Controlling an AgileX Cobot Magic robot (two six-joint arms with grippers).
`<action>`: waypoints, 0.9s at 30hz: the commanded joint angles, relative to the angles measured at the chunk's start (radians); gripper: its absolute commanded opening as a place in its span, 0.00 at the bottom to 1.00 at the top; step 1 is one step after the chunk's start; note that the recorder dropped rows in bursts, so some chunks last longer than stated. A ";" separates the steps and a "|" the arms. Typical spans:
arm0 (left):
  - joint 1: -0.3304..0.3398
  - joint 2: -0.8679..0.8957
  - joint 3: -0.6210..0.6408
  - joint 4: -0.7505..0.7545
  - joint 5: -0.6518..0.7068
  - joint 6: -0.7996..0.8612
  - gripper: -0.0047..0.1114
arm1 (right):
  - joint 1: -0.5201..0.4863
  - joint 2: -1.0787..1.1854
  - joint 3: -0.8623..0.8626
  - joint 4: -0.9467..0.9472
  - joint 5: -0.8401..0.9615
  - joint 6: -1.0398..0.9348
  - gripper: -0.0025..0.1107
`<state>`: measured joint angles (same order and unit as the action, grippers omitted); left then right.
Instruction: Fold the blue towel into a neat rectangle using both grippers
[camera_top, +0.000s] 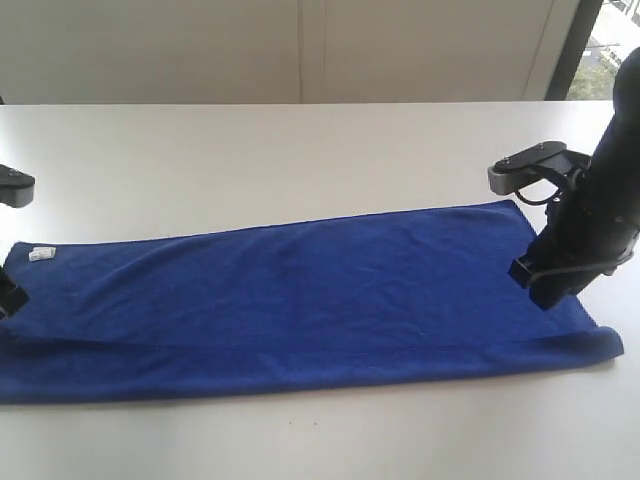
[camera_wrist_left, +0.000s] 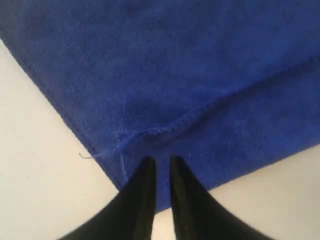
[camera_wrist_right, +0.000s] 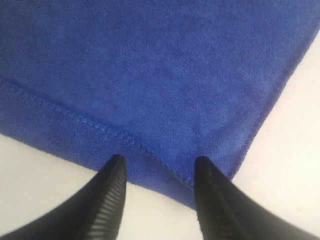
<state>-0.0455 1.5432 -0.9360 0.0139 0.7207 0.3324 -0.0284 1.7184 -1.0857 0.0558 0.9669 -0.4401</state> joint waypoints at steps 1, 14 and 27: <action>0.096 0.036 -0.002 -0.207 -0.012 0.143 0.40 | -0.050 -0.011 0.007 -0.020 -0.023 0.058 0.41; 0.104 0.110 -0.002 -0.183 -0.113 0.188 0.32 | -0.102 -0.011 0.007 0.047 -0.041 0.060 0.40; 0.104 0.110 -0.002 -0.133 -0.078 0.206 0.31 | -0.102 -0.011 0.007 0.075 -0.048 0.060 0.40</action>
<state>0.0562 1.6557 -0.9360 -0.1223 0.6218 0.5343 -0.1228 1.7184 -1.0836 0.1213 0.9263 -0.3823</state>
